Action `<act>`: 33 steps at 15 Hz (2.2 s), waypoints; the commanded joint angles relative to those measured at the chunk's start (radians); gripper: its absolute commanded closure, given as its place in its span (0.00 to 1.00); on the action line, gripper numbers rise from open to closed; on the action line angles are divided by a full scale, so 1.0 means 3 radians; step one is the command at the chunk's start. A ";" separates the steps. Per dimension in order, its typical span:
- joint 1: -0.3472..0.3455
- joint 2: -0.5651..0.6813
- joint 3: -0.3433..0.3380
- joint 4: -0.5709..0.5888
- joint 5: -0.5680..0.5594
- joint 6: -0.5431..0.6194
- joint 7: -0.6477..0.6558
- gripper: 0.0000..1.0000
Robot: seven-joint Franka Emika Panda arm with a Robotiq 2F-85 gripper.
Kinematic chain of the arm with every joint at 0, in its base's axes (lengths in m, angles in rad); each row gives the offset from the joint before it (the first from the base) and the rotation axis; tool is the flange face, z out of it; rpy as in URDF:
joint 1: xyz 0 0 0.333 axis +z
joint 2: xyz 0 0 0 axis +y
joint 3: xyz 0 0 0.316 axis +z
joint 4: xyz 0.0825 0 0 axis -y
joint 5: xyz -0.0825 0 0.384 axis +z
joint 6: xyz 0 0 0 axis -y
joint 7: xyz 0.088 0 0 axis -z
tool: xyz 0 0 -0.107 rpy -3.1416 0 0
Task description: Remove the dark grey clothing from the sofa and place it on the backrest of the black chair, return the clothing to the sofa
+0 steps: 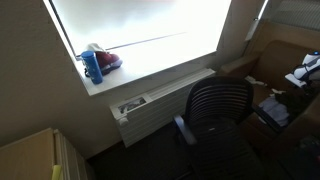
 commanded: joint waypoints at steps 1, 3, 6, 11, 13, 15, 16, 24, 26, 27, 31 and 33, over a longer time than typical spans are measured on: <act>-0.0086 0.0376 -0.0002 0.0428 0.0162 0.0190 0.0294 0.00; -0.0039 0.0610 -0.0102 0.0656 0.0179 0.0235 0.0578 0.00; -0.0064 0.0850 -0.0177 0.1001 0.0112 -0.0096 0.0851 0.00; -0.0257 0.1181 -0.0157 0.1681 0.0099 -0.0989 0.0906 0.00; -0.0301 0.1047 -0.0077 0.1591 -0.0042 -0.1214 0.0937 0.26; -0.0362 0.1077 -0.0042 0.1716 -0.0101 -0.1384 0.0937 0.40; -0.0385 0.1076 -0.0024 0.1751 -0.0129 -0.1443 0.0935 0.46; -0.0581 0.1073 0.0116 0.2240 -0.0167 -0.1686 0.0850 1.00; -0.0581 0.0942 0.0130 0.2269 -0.0050 -0.1548 0.0754 1.00; -0.0588 0.0848 0.0161 0.2261 -0.0026 -0.1475 0.0684 1.00; -0.0566 0.0377 0.0200 0.2088 0.0046 -0.0981 0.0369 1.00; -0.0533 0.0538 0.0098 0.2310 -0.0020 -0.1135 0.0499 0.72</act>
